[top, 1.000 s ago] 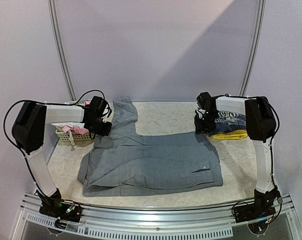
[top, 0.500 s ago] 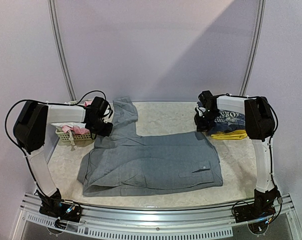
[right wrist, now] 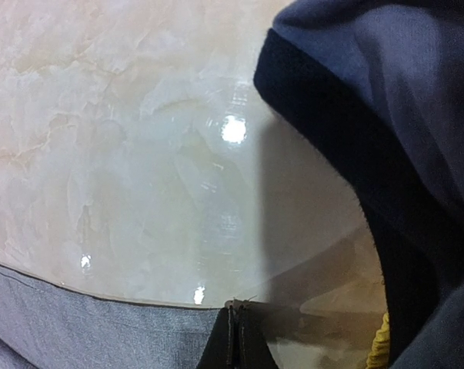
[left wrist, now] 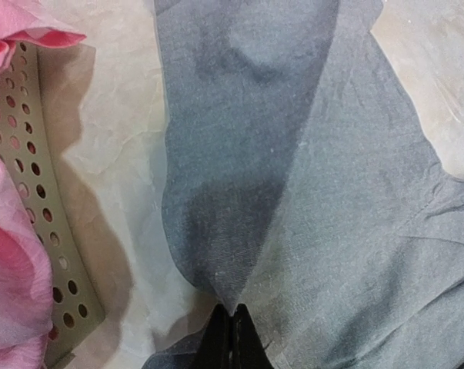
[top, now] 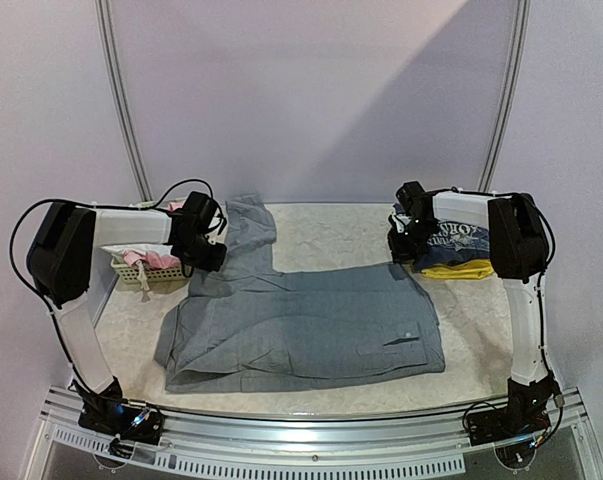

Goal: Fold and stack the mixed laundry pile
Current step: Pick up the 1/3-folded shirt from the center of the board.

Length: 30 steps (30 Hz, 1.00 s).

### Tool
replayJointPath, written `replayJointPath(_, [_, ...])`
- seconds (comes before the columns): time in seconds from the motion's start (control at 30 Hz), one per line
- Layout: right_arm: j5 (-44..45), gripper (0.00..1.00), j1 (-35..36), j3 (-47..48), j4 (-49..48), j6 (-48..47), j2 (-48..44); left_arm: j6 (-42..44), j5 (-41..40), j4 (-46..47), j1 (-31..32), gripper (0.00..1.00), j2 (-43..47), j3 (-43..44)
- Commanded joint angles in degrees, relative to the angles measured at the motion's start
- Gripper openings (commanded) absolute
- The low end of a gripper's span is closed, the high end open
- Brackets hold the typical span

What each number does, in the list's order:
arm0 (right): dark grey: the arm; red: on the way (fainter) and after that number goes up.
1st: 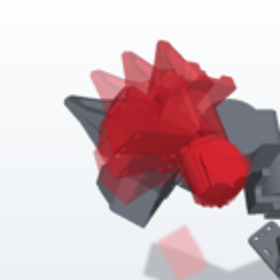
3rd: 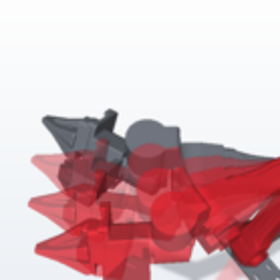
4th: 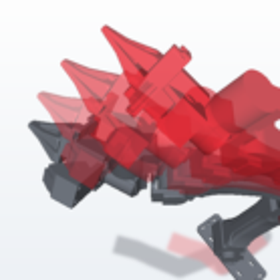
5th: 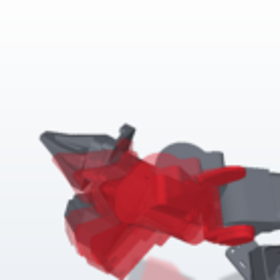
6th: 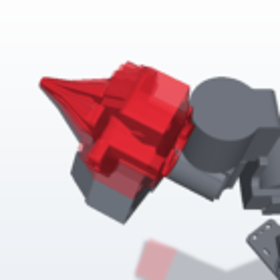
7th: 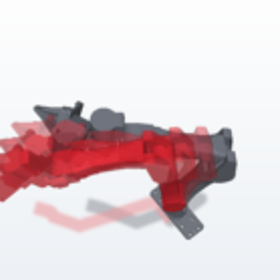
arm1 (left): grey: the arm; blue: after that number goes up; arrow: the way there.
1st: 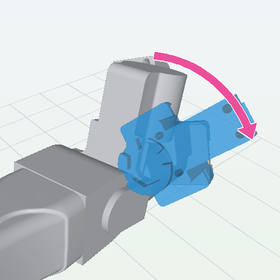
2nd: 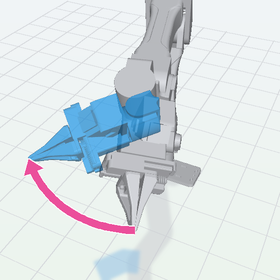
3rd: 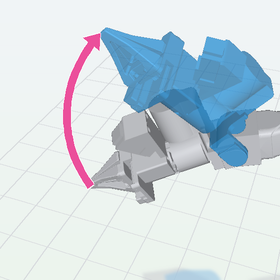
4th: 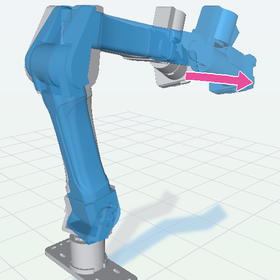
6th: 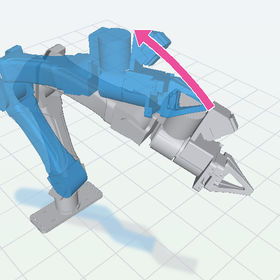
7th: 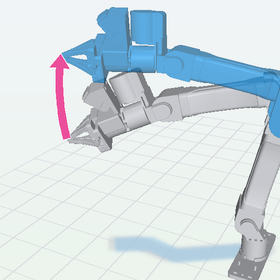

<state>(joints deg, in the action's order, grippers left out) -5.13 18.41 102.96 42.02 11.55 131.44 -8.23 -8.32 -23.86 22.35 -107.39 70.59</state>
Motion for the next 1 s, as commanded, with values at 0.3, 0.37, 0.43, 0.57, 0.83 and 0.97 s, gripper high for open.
replayJointPath(0.3, [-2.7, 0.00, 0.0, -6.9, -3.5, 1.6, -10.0, 0.2, -0.5, -1.6, 1.6, 0.00, 0.3, 3.8])
replayJointPath(0.37, [-3.0, 0.00, 0.0, -7.3, -3.6, 1.7, -10.5, 0.3, -0.7, -1.9, 1.7, 0.00, 0.7, 3.9])
replayJointPath(0.43, [-3.1, 0.00, 0.0, -7.5, -3.6, 1.9, -10.6, 0.2, -0.8, -2.1, 1.8, 0.00, 0.7, 4.1])
replayJointPath(0.57, [-3.9, 0.00, 0.0, -8.2, -4.0, 2.1, -10.9, 0.2, -0.8, -2.1, 2.0, 0.00, 0.9, 4.0])
replayJointPath(0.83, [-2.7, 0.00, 0.1, -11.3, -5.2, 2.5, -13.0, 0.1, -1.4, -2.1, 2.5, 0.00, 2.5, 3.0])
replayJointPath(0.97, [-1.8, 0.00, 0.0, -14.5, -6.5, 2.9, -15.9, -0.4, -1.9, -1.8, 2.9, 0.00, 3.9, 1.7])
